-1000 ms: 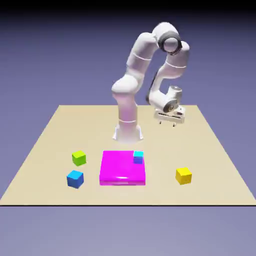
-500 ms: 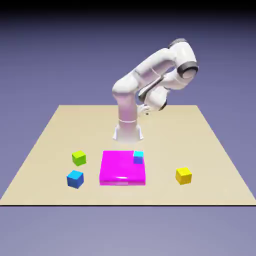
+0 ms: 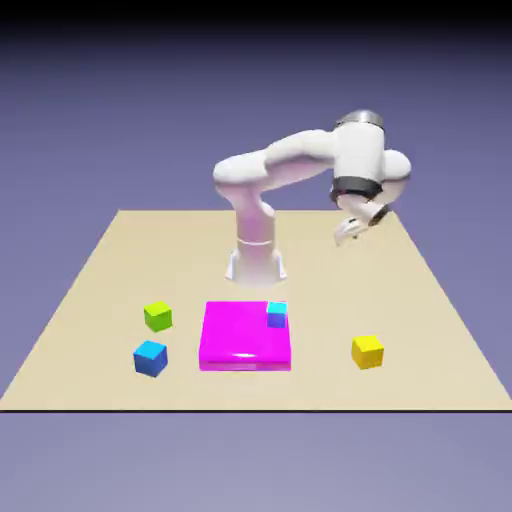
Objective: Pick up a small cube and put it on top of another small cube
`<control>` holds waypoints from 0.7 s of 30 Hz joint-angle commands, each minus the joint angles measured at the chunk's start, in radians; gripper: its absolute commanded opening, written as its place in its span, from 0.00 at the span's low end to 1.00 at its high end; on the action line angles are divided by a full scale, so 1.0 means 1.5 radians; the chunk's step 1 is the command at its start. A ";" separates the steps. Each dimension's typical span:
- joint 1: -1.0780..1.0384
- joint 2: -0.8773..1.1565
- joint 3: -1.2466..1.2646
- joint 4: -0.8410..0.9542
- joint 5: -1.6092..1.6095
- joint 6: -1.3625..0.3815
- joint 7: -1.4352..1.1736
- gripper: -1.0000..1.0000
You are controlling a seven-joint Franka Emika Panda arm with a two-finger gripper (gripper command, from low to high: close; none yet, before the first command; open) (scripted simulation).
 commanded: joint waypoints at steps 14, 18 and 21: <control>-0.338 0.156 0.133 0.177 -0.039 -0.331 -0.220 0.50; -0.435 0.200 0.171 0.228 -0.050 -0.425 -0.282 0.50; -0.507 0.233 0.199 0.266 -0.058 -0.496 -0.329 0.50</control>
